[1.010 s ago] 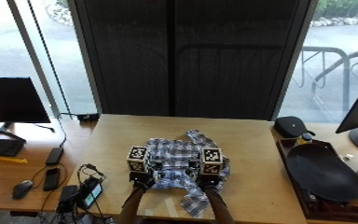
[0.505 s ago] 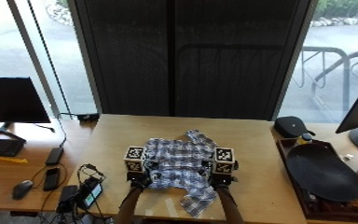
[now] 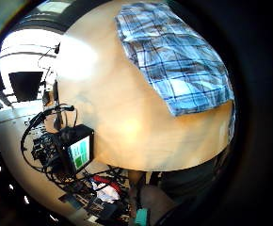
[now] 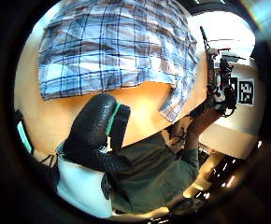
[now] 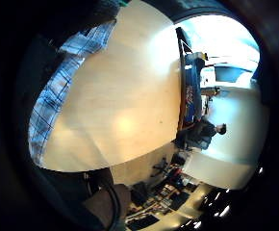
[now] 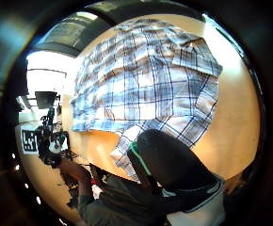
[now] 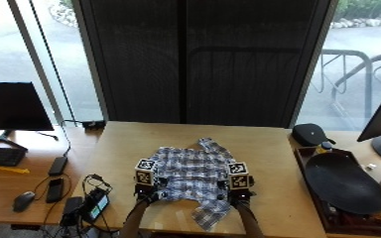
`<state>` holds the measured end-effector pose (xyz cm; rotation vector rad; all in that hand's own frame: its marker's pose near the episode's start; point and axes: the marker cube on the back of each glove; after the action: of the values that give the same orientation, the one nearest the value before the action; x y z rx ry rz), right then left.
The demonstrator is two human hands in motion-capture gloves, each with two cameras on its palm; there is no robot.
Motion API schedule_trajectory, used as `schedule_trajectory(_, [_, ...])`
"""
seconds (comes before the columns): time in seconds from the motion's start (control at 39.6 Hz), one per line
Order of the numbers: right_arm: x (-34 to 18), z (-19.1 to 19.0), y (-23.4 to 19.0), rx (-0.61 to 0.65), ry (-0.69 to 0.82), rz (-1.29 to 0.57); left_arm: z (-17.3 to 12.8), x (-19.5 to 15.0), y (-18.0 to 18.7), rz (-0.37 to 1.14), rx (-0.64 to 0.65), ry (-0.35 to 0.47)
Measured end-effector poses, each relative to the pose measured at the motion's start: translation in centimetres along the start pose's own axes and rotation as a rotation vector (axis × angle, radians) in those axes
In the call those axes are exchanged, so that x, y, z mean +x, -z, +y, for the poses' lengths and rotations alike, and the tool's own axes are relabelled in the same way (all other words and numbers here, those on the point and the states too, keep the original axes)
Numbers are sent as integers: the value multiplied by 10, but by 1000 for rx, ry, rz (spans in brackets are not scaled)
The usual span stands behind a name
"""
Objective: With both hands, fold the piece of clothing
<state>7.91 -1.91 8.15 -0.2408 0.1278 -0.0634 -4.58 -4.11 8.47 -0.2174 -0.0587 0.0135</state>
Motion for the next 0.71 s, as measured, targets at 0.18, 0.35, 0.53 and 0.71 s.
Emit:
schedule_trajectory(0.18, [-2,2,-17,-159,74,124,13,8,-12,47,-152,-78])
schedule_trajectory(0.35, [-5,11,-20,-252,85,192,7,1,-29,-23,-221,-27])
schedule_trajectory(0.53, [-8,6,-23,-206,112,179,6,4,-32,-34,-178,-95])
schedule_trajectory(0.71, [-10,6,-12,31,40,319,8,0,-27,-97,-89,-84])
